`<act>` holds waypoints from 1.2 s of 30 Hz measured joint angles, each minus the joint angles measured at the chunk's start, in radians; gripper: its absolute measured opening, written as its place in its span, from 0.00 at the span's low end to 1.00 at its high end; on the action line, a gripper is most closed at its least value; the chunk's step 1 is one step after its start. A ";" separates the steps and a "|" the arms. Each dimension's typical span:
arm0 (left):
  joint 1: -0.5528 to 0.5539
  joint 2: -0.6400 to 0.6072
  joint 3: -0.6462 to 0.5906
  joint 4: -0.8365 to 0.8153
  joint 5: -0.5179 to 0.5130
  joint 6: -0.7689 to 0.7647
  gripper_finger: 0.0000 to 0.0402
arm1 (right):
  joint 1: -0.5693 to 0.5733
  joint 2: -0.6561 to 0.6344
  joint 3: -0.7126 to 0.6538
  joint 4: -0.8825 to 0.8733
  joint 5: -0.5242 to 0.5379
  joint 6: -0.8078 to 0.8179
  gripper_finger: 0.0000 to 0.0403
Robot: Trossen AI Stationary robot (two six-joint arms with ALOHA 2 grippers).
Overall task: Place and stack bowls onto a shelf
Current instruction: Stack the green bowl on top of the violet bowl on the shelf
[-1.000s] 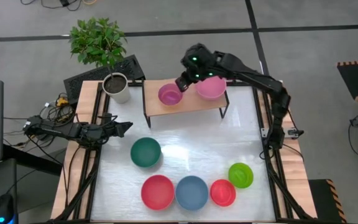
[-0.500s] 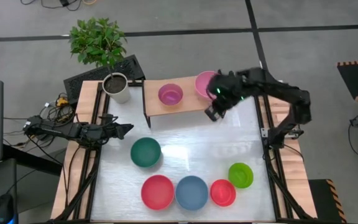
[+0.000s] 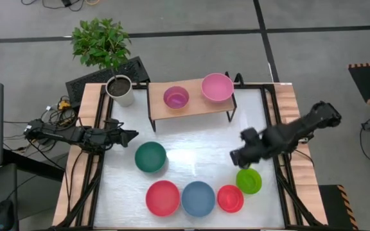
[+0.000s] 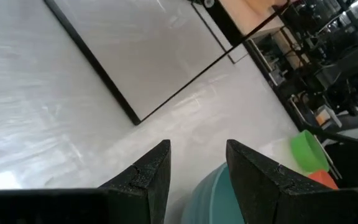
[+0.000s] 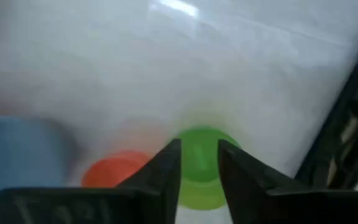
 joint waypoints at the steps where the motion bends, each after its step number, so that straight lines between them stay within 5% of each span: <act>1: 0.000 0.000 0.000 0.001 0.003 0.004 0.35 | 0.033 0.003 -0.034 0.007 -0.029 0.046 0.38; 9: 0.000 0.000 0.000 0.001 0.054 -0.077 0.35 | 0.187 0.020 -0.291 0.163 -0.158 0.255 0.54; 25: 0.001 0.001 0.000 -0.007 -0.007 -0.117 0.35 | 0.310 -0.057 -0.596 0.508 -0.184 0.332 0.51; 31: 0.001 0.001 0.000 -0.008 -0.009 -0.121 0.35 | 0.314 -0.044 -0.647 0.597 -0.182 0.305 0.34; 36: 0.001 0.001 0.000 -0.007 -0.009 -0.144 0.35 | 0.311 -0.047 -0.658 0.595 -0.175 0.285 0.08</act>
